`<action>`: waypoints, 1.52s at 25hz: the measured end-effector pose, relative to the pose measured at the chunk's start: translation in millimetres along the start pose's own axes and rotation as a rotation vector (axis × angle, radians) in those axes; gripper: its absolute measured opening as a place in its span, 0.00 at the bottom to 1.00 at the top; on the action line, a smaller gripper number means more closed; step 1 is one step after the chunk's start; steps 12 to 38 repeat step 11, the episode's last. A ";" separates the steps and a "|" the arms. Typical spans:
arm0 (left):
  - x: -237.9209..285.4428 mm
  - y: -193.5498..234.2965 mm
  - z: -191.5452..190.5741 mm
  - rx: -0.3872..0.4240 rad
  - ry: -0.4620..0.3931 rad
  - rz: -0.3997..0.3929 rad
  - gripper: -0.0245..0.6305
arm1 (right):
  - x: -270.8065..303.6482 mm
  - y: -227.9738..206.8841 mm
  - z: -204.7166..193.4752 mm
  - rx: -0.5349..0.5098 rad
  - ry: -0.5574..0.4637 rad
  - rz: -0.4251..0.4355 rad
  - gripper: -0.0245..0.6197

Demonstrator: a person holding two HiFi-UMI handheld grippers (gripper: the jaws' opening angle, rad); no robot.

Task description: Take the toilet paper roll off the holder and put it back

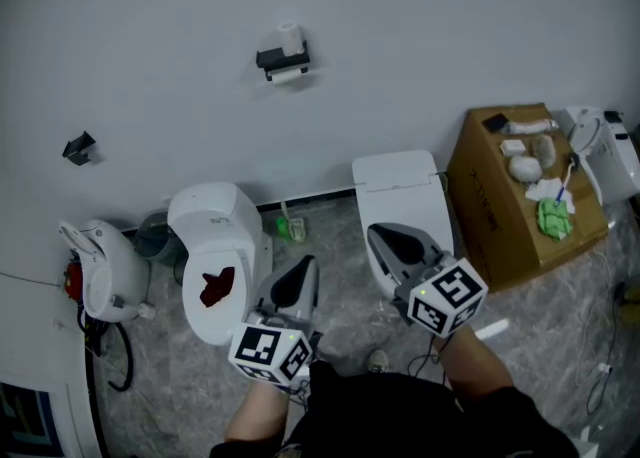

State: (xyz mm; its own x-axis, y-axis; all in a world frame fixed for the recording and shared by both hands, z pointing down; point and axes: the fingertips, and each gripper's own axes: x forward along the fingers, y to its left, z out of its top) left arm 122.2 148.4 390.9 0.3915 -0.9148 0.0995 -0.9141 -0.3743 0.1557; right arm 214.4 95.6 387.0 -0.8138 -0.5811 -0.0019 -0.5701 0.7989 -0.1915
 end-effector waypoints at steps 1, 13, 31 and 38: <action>0.2 -0.6 0.3 0.000 0.000 0.000 0.04 | -0.4 -0.4 0.4 0.000 -0.001 0.000 0.03; 2.2 -6.5 0.3 0.001 0.000 0.001 0.04 | -4.1 -2.5 2.6 -0.002 -0.002 0.004 0.03; 2.2 -6.5 0.3 0.001 0.000 0.001 0.04 | -4.1 -2.5 2.6 -0.002 -0.002 0.004 0.03; 2.2 -6.5 0.3 0.001 0.000 0.001 0.04 | -4.1 -2.5 2.6 -0.002 -0.002 0.004 0.03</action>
